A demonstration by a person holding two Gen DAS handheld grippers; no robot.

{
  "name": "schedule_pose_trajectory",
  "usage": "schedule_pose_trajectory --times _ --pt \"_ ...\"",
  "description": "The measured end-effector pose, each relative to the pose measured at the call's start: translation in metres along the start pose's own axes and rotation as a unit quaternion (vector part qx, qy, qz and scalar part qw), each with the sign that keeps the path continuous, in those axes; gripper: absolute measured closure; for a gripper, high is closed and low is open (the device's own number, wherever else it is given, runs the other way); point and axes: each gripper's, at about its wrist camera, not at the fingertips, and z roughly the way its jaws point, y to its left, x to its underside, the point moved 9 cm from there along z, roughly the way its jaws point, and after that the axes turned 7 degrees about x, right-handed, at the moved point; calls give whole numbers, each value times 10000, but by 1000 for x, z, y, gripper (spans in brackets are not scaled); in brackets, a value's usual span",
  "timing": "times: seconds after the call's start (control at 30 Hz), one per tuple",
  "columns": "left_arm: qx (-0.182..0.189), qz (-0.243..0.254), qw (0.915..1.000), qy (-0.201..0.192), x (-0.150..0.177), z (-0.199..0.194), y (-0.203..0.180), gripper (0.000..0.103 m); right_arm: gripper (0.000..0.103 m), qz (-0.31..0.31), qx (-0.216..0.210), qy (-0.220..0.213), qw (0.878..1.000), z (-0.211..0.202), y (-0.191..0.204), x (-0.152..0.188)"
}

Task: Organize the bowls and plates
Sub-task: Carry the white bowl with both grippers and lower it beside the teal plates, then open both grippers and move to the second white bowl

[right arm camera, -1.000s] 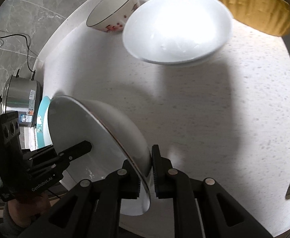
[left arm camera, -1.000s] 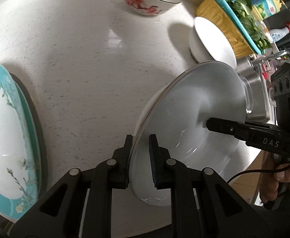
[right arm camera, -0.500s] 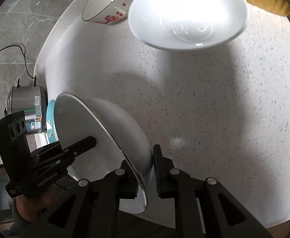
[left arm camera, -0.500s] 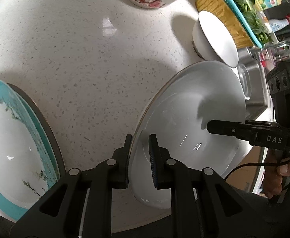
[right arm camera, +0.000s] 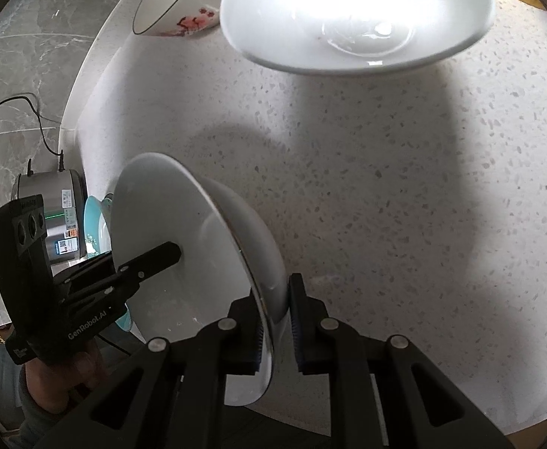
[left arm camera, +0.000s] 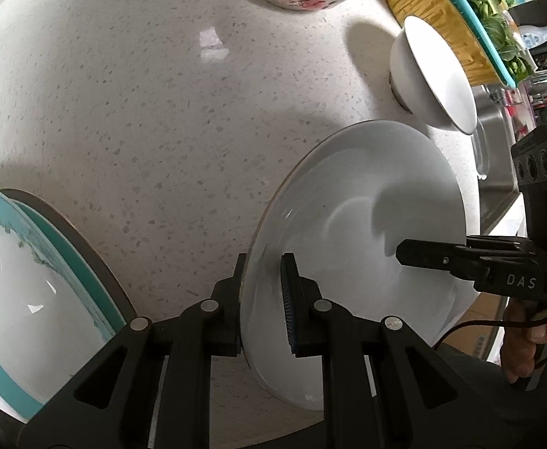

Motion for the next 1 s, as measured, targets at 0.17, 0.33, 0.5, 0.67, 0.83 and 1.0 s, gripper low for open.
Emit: schedule_pose_trajectory --times 0.17,0.33,0.5,0.67,0.83,1.0 --pt "-17 -17 10000 -8 -1 7 3 89 88 -22 39 -48 10000 3 -2 2" --pt "-59 -7 9999 -134 -1 12 -2 89 88 -102 122 -234 9996 3 -4 0" --pt "-148 -71 9993 -324 0 9 1 86 88 -251 208 -416 9986 2 1 2" --pt "-155 -82 9982 -567 2 -11 0 20 79 -270 86 -594 9978 -6 1 6" --pt "-21 -186 9979 -619 5 -34 -4 16 53 -185 21 -936 9954 -29 -10 3" --pt "183 227 9947 -991 -25 -78 -42 16 48 81 83 -1451 9893 -69 -40 -7"
